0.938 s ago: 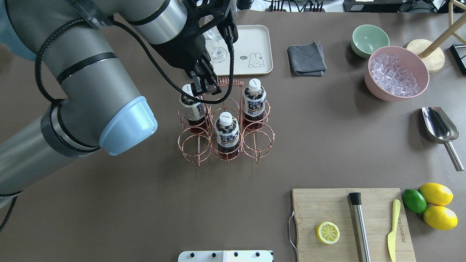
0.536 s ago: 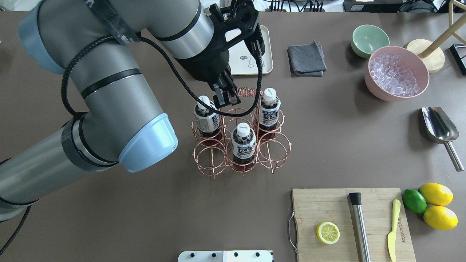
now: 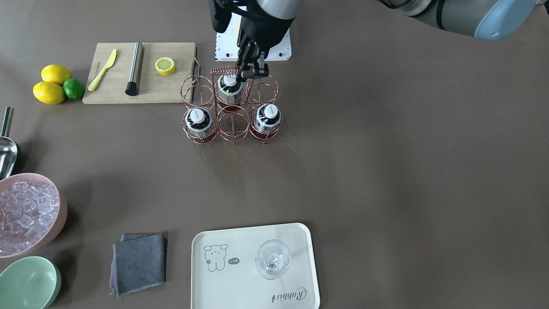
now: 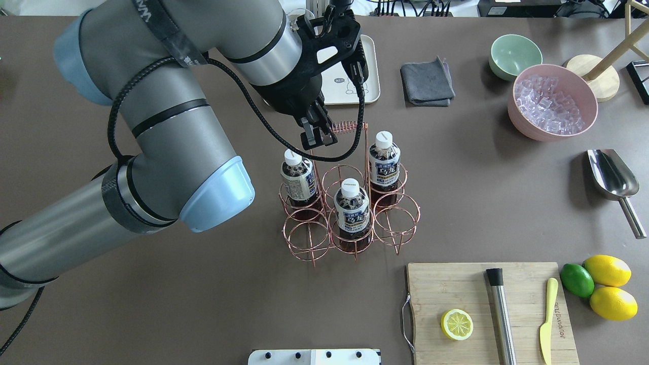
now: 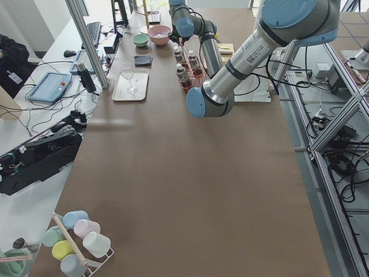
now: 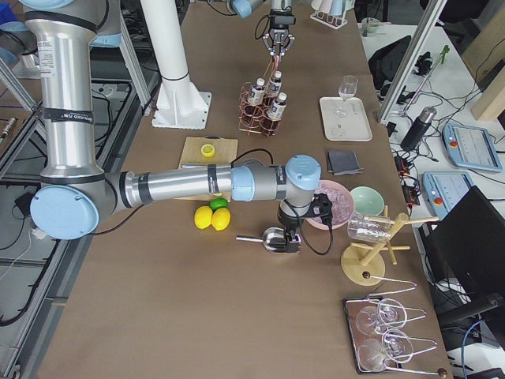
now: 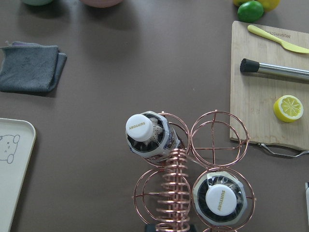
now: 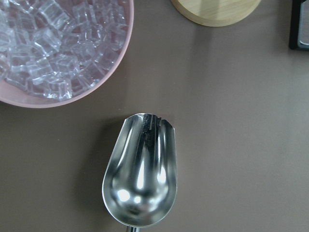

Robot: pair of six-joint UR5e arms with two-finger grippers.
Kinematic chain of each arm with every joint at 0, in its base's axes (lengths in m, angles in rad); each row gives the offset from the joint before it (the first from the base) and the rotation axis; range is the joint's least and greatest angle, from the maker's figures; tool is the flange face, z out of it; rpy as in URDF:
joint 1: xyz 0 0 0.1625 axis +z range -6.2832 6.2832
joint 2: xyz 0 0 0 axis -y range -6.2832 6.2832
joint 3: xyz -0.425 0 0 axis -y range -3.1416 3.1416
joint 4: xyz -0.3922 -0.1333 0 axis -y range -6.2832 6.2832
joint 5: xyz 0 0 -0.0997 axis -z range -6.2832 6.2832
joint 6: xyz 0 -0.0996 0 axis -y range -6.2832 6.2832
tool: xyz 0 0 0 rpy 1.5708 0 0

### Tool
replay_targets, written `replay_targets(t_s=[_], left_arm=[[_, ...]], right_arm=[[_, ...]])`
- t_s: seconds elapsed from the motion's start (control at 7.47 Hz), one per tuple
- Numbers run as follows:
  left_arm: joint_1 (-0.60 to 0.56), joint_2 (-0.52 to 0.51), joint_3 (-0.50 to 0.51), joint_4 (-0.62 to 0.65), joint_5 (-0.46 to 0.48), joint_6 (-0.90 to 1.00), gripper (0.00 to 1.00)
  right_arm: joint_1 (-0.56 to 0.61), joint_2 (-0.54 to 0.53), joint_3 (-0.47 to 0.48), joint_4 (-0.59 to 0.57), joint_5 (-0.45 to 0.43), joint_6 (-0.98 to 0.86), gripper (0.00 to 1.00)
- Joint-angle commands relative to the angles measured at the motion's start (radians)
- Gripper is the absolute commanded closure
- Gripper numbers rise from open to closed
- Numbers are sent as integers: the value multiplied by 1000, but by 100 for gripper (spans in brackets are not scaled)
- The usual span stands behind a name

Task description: Take tea from basket to plate

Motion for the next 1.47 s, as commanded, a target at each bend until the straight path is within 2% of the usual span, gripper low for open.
replay_targets(t_s=[0.0, 0.13, 0.27, 0.4, 0.8, 0.94, 1.07, 1.21, 1.34], left_arm=[[-8, 2, 8, -7, -1, 2, 100], [-16, 2, 8, -10, -4, 2, 100], [-19, 8, 7, -12, -6, 2, 100], [-27, 14, 4, -12, -11, 4, 100], [-30, 17, 5, -12, -11, 4, 100], [-28, 15, 4, -12, -11, 4, 100], [-24, 15, 4, -12, -8, 2, 100], [-21, 14, 4, -12, -6, -2, 100], [-21, 12, 2, -12, -6, -4, 100]], right_arm=[[-103, 32, 53, -12, 1, 4, 1], [-114, 89, 6, -11, 36, 95, 1], [-166, 123, 7, 0, 111, 321, 1], [-192, 211, 0, -21, 122, 478, 1], [-313, 368, -2, -49, 179, 874, 1], [-349, 443, -31, -60, 192, 920, 1], [-376, 532, -55, -95, 206, 1055, 0], [-384, 651, -130, -109, 208, 1160, 0], [-415, 757, -201, -177, 209, 1182, 0]])
